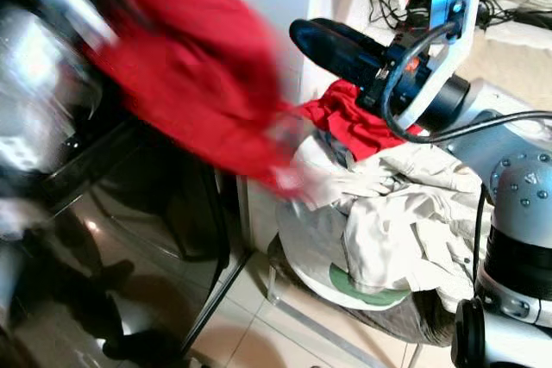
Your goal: Clothes washing
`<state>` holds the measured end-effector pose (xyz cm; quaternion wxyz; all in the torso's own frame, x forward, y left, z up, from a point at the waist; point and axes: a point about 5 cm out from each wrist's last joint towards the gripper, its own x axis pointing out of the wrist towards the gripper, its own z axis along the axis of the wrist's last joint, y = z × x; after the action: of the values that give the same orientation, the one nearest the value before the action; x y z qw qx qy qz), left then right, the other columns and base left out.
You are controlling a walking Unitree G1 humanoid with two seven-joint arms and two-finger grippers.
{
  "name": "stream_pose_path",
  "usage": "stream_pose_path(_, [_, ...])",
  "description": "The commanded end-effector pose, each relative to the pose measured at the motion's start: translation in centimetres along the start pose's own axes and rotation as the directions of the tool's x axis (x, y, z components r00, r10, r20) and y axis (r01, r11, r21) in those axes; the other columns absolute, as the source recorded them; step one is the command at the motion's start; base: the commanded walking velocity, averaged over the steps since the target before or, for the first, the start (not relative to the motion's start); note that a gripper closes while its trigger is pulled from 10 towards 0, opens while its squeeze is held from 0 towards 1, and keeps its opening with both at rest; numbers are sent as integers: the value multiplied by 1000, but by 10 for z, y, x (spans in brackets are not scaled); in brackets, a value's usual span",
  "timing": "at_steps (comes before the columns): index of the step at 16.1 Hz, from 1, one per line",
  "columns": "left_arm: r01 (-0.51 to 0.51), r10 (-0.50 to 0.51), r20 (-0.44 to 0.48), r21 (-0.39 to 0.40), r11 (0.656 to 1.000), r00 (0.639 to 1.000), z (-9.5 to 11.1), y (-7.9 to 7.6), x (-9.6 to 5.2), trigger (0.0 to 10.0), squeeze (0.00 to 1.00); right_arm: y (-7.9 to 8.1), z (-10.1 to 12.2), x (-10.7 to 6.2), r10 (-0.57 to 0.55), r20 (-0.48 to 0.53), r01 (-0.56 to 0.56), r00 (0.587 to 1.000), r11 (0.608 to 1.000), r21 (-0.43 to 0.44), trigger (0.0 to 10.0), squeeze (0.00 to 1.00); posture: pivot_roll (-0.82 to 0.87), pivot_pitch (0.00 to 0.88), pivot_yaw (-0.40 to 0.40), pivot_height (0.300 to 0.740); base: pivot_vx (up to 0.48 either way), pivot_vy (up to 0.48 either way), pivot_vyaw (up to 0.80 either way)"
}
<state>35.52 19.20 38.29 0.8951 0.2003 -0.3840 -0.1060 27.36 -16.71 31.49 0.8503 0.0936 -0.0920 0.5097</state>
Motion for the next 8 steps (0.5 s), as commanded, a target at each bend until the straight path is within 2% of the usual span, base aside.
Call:
stream_pose_path(1, [-125, 113, 68, 195, 973, 991, 23, 35, 11, 0, 0, 3, 2, 0, -1, -3, 1, 1000, 999, -38, 10000, 0, -72, 0, 55, 740, 0, 0, 0])
stream_pose_path(2, [-226, 185, 136, 408, 885, 973, 54, 69, 21, 0, 0, 3, 2, -2, -9, -4, 8, 1000, 999, -42, 10000, 0, -68, 0, 63, 740, 0, 0, 0])
stream_pose_path(3, [-244, 197, 147, 502, 830, 969, 65, 84, 25, 0, 0, 4, 1, -2, -11, -4, 11, 1000, 999, -45, 10000, 0, -66, 0, 65, 740, 0, 0, 0])
stream_pose_path(4, [-234, 193, 132, 529, 816, 972, 64, 86, 26, 0, 0, 5, 0, -2, -11, -4, 11, 1000, 999, -47, 10000, 0, -67, 0, 66, 740, 0, 0, 0])
stream_pose_path(6, [-97, 154, -45, 601, 794, 987, 27, 79, 23, 0, 0, 5, -7, 0, -15, -21, 14, 1000, 999, -46, 10000, 0, -67, 0, 65, 740, 0, 0, 0])
stream_pose_path(7, [-4, 122, -160, 593, 805, 979, -1, 67, 17, 0, 0, 5, -12, 0, -16, -44, 14, 999, 999, -50, 10000, 0, -66, 0, 65, 740, 0, 0, 0])
stream_pose_path(8, [113, 93, -329, 556, 823, 940, -37, 53, 5, 0, 0, 5, -16, 1, -18, -68, 15, 998, 999, -48, 10000, 0, -67, 0, 61, 740, 0, 0, 0])
